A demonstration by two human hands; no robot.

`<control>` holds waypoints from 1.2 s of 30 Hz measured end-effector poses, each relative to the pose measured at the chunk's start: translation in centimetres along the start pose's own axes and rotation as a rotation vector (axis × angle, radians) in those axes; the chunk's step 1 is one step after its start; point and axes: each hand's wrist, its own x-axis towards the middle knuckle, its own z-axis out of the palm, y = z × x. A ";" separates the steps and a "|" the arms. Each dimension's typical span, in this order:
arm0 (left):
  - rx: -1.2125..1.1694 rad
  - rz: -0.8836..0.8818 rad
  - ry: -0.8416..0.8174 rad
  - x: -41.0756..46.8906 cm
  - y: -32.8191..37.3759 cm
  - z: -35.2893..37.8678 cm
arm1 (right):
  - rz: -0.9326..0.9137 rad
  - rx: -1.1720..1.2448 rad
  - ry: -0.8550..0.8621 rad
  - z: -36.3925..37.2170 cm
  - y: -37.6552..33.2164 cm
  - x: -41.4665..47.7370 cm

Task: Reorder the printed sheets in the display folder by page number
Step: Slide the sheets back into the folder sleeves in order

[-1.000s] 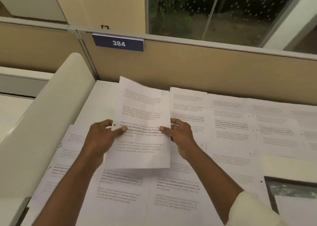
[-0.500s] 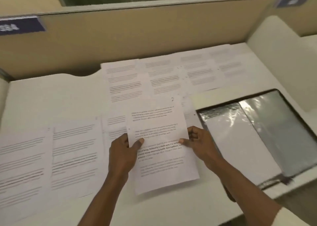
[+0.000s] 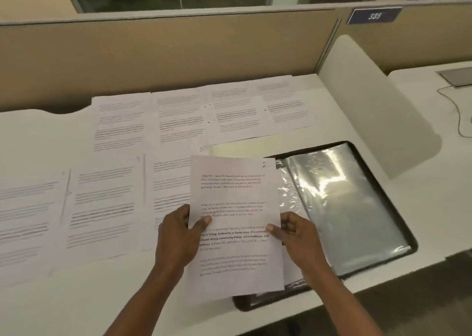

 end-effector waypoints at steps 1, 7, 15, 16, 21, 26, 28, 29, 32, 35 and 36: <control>0.012 0.002 0.011 -0.8 0.5 1.4 | -0.002 -0.005 0.001 -1.7 0.2 0.2; 0.034 -0.007 0.007 -4.3 3.0 7.1 | 0.043 0.035 0.020 -9.6 1.3 1.1; 0.120 0.054 -0.039 -4.8 4.8 8.7 | -0.228 -0.303 0.093 -12.4 -0.5 3.5; 0.142 0.074 -0.053 -4.5 5.0 8.8 | -0.313 -0.367 0.090 -12.5 -1.2 3.6; 0.218 0.195 -0.168 -3.0 6.2 9.2 | -0.672 -0.694 0.074 -12.6 -6.4 4.9; 0.288 0.303 -0.244 -1.8 6.8 10.5 | -0.613 -0.817 -0.056 -13.5 -10.0 7.0; 0.244 0.286 -0.255 -1.6 6.9 10.9 | -0.482 -0.855 -0.173 -14.1 -11.5 8.0; 0.214 0.273 -0.259 -1.6 7.0 11.0 | -0.446 -0.870 -0.223 -14.3 -12.1 8.4; 0.157 0.250 -0.248 -1.1 7.1 11.7 | -0.404 -0.882 -0.293 -14.6 -13.6 9.9; 0.180 0.226 -0.207 -0.3 7.3 12.8 | -0.427 -0.945 -0.335 -15.3 -14.6 12.2; 0.210 0.210 -0.174 0.1 7.3 13.3 | -0.442 -0.972 -0.338 -15.7 -15.1 13.3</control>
